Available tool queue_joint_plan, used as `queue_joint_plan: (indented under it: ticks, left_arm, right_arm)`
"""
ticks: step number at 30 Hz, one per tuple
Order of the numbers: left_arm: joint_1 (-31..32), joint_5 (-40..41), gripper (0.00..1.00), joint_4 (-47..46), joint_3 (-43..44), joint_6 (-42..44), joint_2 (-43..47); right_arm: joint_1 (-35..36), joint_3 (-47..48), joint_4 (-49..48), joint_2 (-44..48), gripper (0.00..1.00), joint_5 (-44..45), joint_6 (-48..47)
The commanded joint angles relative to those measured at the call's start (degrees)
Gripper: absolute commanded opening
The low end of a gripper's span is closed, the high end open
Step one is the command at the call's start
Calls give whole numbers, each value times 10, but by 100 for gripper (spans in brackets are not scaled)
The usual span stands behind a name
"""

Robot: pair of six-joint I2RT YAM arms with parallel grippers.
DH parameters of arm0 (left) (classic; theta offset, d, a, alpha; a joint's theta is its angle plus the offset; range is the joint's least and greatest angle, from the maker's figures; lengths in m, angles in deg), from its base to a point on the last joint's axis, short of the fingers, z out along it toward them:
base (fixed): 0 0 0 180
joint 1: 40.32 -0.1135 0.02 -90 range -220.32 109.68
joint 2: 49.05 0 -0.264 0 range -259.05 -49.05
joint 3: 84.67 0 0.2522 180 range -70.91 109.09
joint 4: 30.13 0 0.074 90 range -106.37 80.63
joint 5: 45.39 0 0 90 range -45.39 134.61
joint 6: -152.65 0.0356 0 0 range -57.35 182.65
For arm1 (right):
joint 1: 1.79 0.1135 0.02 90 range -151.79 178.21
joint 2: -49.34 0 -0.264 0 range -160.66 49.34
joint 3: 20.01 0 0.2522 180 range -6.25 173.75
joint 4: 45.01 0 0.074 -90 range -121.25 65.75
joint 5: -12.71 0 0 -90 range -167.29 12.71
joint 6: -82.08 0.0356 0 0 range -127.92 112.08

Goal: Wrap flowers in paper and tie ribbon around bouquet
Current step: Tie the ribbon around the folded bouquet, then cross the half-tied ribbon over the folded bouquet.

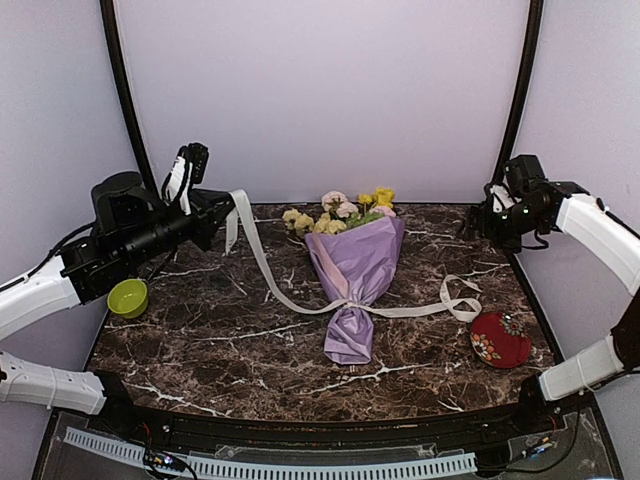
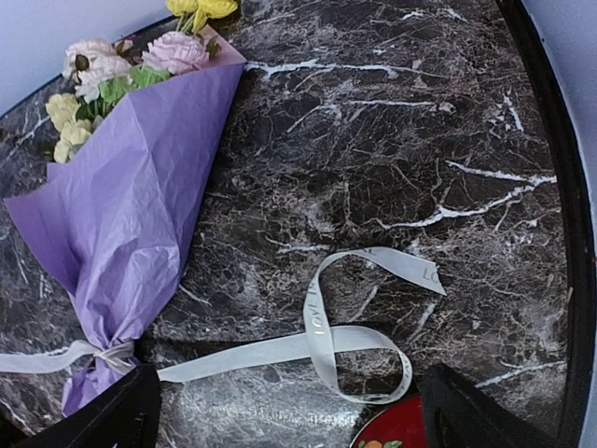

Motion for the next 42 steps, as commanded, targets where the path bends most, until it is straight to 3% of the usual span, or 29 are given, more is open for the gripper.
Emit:
queue_joint_plan:
  ticks: [1,8,11,16,21,26,32,42]
  left_arm:
    - [0,-27,0,-30,46,23,5]
    - [0,-105,0,-77,91,25,-26]
    - [0,-117,0,-88,106,25,-40]
    - [2,-131,0,-87,124,26,-55]
    - [2,-133,0,-96,127,31,-61]
    - [2,-136,0,-98,133,33,-70]
    - [2,-126,0,-89,137,41,-72]
    - [-2,12,0,-11,146,40,-92]
  right_arm:
    - [72,29,11,1,100,52,-45]
    - [367,57,-111,-66,100,-68,-185]
    - [431,72,-170,-125,97,-64,-216]
    - [437,83,-273,-194,87,-58,-195]
    - [437,82,-313,-237,73,-51,-174]
    - [437,77,-334,-265,49,-50,-145]
    - [437,72,-343,-266,1,-50,-138]
    - [434,47,-333,-229,0,-96,-167]
